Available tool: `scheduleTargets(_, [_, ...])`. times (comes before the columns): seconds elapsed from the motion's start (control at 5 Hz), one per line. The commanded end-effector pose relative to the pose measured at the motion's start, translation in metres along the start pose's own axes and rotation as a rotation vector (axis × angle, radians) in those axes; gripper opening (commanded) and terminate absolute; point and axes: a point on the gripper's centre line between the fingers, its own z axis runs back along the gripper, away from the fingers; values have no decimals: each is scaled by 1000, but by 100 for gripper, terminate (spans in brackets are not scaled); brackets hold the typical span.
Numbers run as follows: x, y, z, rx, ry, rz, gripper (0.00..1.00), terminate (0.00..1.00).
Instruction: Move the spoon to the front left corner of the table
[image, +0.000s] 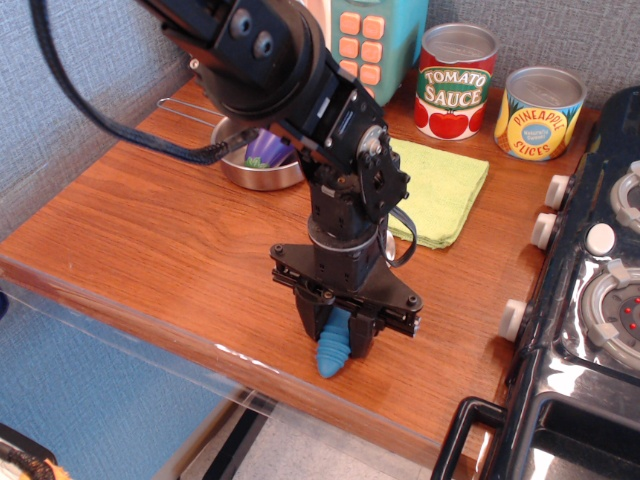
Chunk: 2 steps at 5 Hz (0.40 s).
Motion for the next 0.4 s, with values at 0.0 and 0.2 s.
scheduleTargets(0.0, [12,11,21,-18,-21,27,0,0])
scheduleTargets(0.2, [26,31,54,-58,-75,60,0,0])
